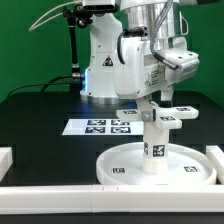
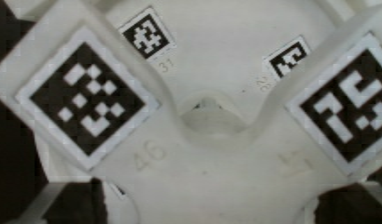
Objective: Assemble round table
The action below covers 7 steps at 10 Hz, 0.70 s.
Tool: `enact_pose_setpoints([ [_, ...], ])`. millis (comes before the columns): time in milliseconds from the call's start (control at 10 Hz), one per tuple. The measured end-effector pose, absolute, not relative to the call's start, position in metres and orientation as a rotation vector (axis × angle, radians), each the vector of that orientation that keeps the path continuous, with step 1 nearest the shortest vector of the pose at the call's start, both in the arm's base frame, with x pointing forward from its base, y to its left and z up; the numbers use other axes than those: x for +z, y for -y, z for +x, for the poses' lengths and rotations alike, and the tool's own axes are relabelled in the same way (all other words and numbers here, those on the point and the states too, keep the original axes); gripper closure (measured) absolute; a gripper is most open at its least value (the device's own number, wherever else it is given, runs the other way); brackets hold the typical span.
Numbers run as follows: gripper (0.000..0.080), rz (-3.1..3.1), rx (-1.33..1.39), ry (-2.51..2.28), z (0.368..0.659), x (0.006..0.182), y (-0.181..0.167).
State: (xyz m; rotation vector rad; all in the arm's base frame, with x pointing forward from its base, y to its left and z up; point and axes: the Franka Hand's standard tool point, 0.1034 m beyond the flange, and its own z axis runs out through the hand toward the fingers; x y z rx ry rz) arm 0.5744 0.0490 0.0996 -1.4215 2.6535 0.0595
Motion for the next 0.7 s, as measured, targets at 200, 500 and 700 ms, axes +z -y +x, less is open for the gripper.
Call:
enact_pose_setpoints([
  [200, 0.0159, -1.503, 0.071, -2.568, 0.579, 0.122, -0.047],
  [500, 0.0151, -1.514, 0.070, -2.504, 0.587, 0.150, -0.049],
  [700, 0.0151, -1.526, 0.065, -2.502, 0.586, 0.146, -0.051],
])
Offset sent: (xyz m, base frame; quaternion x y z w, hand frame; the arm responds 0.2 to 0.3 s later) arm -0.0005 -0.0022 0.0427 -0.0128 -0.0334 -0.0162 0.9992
